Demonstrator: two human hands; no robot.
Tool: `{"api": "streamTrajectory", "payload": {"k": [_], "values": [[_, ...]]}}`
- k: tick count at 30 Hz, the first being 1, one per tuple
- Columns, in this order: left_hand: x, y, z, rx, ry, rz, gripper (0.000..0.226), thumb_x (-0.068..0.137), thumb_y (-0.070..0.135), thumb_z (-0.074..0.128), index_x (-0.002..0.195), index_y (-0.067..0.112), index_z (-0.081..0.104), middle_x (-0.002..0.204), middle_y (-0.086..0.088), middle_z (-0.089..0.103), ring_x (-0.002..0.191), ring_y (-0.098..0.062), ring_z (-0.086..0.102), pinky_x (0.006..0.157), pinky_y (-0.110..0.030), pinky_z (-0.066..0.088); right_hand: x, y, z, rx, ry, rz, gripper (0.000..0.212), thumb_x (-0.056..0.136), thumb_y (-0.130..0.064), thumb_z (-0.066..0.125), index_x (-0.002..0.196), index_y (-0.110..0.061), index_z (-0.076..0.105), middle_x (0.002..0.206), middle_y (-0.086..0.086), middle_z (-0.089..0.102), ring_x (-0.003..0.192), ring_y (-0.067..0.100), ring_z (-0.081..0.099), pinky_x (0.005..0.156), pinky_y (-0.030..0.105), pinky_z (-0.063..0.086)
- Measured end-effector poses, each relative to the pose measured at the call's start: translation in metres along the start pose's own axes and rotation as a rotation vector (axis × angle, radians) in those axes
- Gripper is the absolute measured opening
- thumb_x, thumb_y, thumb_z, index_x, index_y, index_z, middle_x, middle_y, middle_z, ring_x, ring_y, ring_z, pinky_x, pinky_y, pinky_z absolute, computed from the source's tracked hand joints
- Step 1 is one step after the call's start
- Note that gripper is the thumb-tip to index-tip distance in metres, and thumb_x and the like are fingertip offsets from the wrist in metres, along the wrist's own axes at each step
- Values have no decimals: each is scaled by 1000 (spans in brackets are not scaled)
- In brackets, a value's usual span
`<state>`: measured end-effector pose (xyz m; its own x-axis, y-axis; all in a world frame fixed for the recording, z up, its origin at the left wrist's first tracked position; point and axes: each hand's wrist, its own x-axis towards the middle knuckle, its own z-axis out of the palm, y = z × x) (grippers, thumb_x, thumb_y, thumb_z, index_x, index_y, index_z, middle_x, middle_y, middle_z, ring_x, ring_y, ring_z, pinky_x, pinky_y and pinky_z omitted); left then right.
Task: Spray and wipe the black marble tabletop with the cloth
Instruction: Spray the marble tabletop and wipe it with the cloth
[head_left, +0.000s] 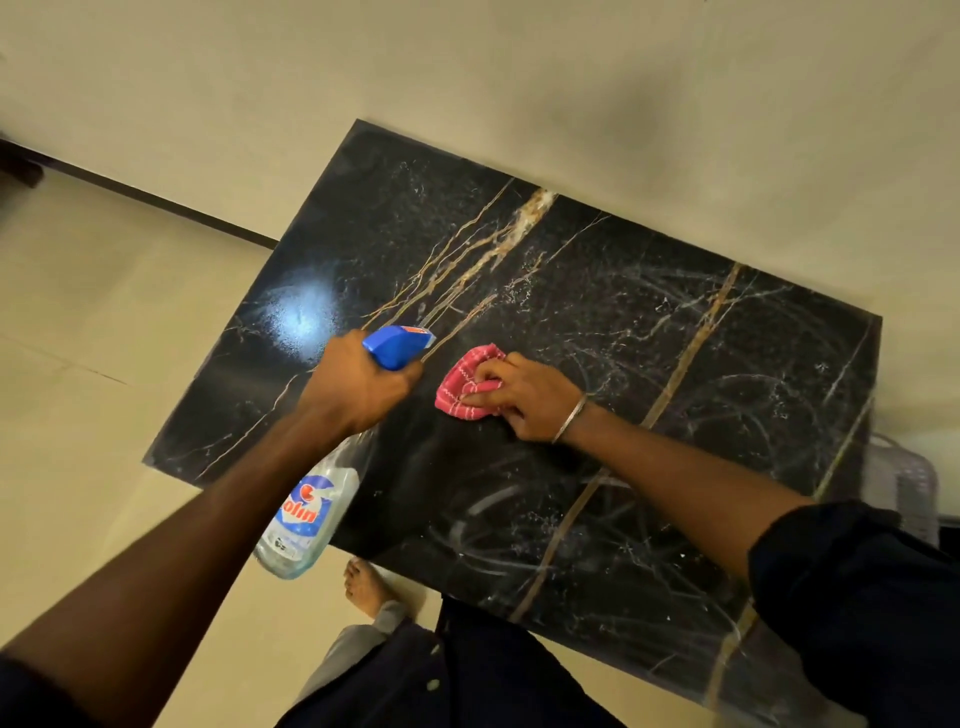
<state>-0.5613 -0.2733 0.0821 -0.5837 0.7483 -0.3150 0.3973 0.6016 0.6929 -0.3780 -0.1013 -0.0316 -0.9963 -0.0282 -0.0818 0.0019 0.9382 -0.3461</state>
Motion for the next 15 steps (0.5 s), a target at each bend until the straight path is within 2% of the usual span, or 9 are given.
{"api": "streamTrajectory", "payload": {"k": [2, 5, 8, 11, 15], "values": [[-1, -6, -2, 1, -6, -3, 19, 83, 25, 68, 84, 8, 59, 65, -9, 57, 57, -19, 56, 57, -28, 46, 8, 22, -12, -23, 7, 73, 45, 83, -19, 62, 126, -32, 64, 128, 5, 54, 99, 27, 52, 80, 38, 52], [-7, -14, -6, 1, -11, -16, 18, 83, 26, 68, 85, 11, 59, 65, -8, 58, 57, -17, 56, 55, -25, 45, 28, 53, -31, 41, 78, 436, 45, 87, -19, 63, 130, -34, 61, 130, 3, 50, 110, 28, 48, 92, 44, 50], [-15, -17, -11, -27, -17, -23, 17, 83, 25, 68, 87, 11, 59, 66, -6, 57, 58, -17, 57, 56, -24, 46, 44, 53, -33, 93, 113, 611, 44, 87, -18, 66, 128, -32, 63, 129, 5, 48, 115, 31, 46, 98, 45, 47], [-20, -17, -12, -33, -10, -13, 18, 83, 24, 67, 88, 9, 59, 66, -6, 56, 60, -18, 56, 58, -27, 48, 35, 8, -14, 63, 159, 599, 48, 87, -18, 64, 130, -38, 59, 127, 3, 46, 112, 26, 45, 91, 39, 51], [-26, -19, -13, -51, -3, 8, 14, 83, 22, 68, 82, 13, 57, 64, -5, 54, 59, -19, 56, 59, -29, 49, 9, -70, 25, 92, 101, 336, 50, 79, -19, 64, 125, -38, 62, 126, 1, 49, 107, 26, 48, 83, 38, 54]]}}
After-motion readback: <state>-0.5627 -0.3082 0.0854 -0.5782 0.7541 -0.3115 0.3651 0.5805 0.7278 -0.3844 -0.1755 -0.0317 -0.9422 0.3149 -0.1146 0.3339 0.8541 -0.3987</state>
